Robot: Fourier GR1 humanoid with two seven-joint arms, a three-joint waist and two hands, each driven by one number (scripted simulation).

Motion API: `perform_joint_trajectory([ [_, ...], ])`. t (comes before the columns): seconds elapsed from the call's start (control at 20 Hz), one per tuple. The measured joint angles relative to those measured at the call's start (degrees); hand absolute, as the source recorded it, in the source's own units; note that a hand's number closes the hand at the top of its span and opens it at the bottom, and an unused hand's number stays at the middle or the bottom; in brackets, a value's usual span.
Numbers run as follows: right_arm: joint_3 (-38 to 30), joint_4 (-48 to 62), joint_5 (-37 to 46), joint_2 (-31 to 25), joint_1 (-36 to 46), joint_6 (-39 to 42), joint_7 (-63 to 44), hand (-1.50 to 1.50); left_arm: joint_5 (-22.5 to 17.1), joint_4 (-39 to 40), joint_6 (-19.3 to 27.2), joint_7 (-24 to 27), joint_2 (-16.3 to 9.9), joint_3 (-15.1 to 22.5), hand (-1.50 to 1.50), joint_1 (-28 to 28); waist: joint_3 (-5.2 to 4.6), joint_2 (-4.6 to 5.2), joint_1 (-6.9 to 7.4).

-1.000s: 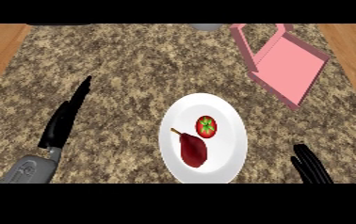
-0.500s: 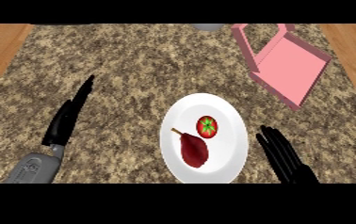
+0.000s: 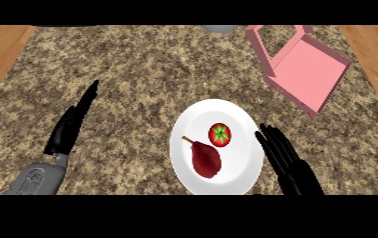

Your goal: Pick the tomato from the plate and place it in the cardboard box

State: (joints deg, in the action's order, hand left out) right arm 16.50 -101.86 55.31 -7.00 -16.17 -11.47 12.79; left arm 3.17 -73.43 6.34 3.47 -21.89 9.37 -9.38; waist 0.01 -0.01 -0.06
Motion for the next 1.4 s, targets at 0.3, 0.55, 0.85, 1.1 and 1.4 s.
perform_joint_trajectory([
  [0.3,1.27,3.56,3.82,2.53,2.91,-4.28,-0.31,-1.50,2.18,-0.46,-0.84,-0.98,2.13,-1.29,0.00,-0.30,-0.02,-0.02,0.00],
  [0.55,0.85,6.85,5.06,2.84,6.24,-2.77,-1.71,-1.50,3.94,-2.04,-2.38,-1.01,3.12,-2.73,0.00,1.37,-0.01,-0.03,0.07],
  [0.85,1.70,10.56,7.61,4.63,9.30,-3.27,-4.15,-1.50,5.14,-2.88,-4.67,-1.35,4.16,-5.01,0.00,1.67,-0.06,-0.05,0.03],
  [1.1,0.97,13.21,8.13,5.47,11.91,-3.59,-4.93,-1.50,7.19,-4.16,-5.64,-2.02,5.56,-6.13,0.00,2.25,-0.21,-0.18,-0.01],
  [1.4,1.80,16.76,8.16,6.16,15.68,-3.20,-6.54,-1.50,8.41,-6.44,-6.95,-2.92,6.40,-7.73,0.00,3.12,-0.28,-0.26,0.04],
])
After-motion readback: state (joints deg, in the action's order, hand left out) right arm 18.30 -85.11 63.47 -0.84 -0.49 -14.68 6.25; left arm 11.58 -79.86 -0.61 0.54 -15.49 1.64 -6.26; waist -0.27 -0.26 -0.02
